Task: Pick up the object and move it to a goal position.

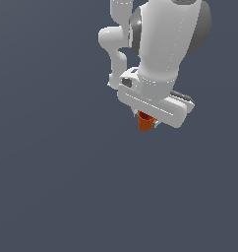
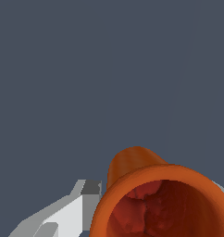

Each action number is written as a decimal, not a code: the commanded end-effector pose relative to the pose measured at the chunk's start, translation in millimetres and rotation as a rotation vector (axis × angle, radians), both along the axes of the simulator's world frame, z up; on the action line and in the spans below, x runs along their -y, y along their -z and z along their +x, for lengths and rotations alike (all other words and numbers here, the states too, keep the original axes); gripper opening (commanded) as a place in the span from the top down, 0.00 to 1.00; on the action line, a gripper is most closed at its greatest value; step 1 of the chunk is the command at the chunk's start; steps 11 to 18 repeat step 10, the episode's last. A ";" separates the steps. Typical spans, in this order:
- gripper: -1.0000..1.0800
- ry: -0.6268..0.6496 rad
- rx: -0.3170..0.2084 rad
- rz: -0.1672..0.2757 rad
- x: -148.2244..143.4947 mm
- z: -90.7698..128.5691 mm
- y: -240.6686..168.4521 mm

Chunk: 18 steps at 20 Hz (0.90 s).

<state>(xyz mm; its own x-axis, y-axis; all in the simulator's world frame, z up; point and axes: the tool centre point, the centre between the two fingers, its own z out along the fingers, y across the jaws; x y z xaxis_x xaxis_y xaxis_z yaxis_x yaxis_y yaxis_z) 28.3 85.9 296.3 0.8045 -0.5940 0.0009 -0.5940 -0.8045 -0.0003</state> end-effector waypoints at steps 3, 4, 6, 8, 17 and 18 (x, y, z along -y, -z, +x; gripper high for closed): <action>1.00 0.000 -0.001 0.000 -4.7 -1.9 -25.9; 1.00 0.000 -0.001 0.000 -5.3 -2.0 -29.6; 1.00 0.000 -0.001 0.000 -6.4 -2.1 -35.3; 1.00 0.000 -0.001 0.000 -7.0 -2.1 -38.6; 1.00 0.000 -0.001 0.000 -7.2 -2.1 -39.7; 1.00 0.000 -0.001 0.000 -7.2 -2.1 -39.7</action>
